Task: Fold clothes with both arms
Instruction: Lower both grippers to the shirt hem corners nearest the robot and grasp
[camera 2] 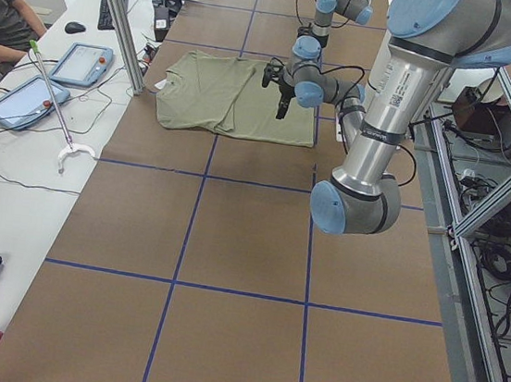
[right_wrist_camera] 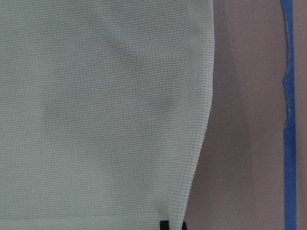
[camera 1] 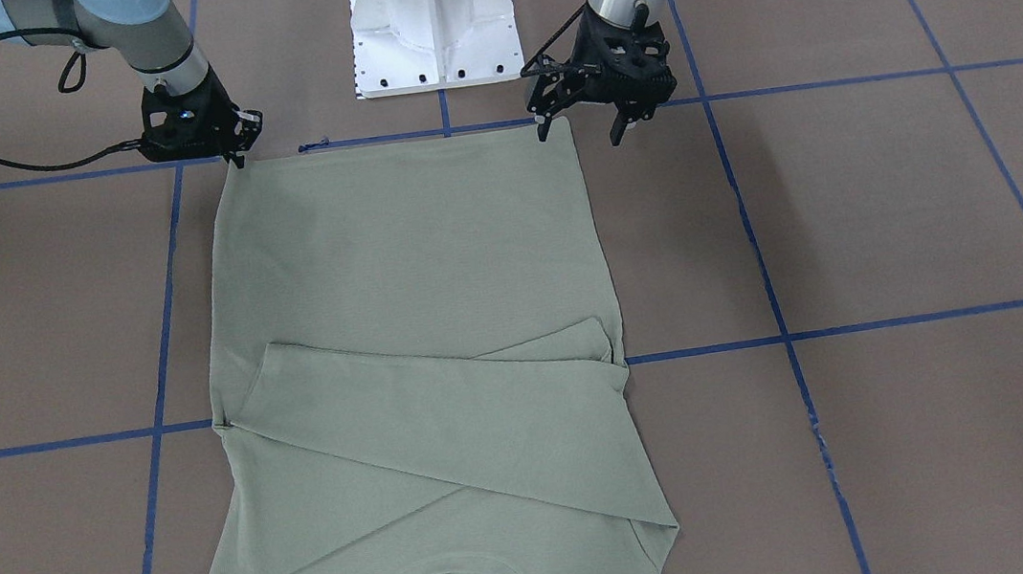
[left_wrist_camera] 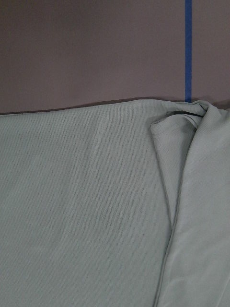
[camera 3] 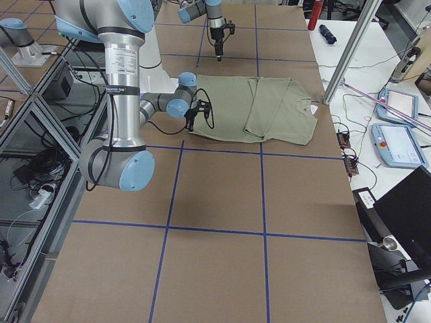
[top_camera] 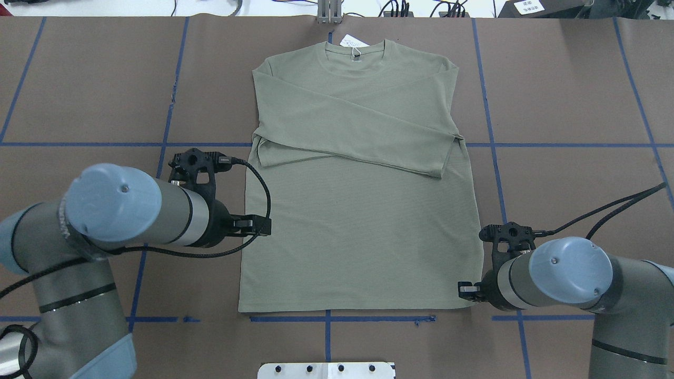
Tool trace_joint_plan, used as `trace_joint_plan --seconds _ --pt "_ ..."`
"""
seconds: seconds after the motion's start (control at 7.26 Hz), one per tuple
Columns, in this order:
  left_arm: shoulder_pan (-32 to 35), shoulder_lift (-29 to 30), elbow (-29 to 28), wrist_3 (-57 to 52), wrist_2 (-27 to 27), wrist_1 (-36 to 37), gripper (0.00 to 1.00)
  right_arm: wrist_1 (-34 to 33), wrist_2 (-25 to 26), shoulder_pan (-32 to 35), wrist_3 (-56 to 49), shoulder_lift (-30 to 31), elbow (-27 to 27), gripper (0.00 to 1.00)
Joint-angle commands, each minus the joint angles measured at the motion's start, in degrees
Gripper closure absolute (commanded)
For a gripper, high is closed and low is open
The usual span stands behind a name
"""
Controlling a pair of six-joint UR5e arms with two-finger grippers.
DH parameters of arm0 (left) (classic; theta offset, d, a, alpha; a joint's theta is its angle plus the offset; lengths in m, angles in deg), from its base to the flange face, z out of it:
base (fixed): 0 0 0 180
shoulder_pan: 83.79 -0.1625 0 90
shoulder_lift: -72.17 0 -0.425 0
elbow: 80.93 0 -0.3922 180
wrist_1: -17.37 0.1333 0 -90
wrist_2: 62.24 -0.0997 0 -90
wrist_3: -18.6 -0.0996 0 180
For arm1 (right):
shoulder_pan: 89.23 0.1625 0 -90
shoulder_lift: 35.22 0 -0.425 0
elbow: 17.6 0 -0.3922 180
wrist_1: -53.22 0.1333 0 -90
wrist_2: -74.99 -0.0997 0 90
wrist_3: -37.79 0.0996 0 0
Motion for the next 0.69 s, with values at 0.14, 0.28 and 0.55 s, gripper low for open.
trace_joint_plan --seconds 0.14,0.28,0.55 --pt "-13.32 -0.88 -3.08 13.63 -5.76 0.90 0.02 0.00 -0.19 2.83 -0.05 0.34 -1.08 1.00" --pt "-14.05 -0.61 -5.88 13.92 -7.25 1.17 0.03 0.00 -0.28 3.54 -0.05 0.33 -1.08 1.00" --pt "-13.54 -0.70 -6.97 13.84 -7.53 1.26 0.06 0.00 -0.19 3.63 -0.05 -0.19 -1.08 1.00"
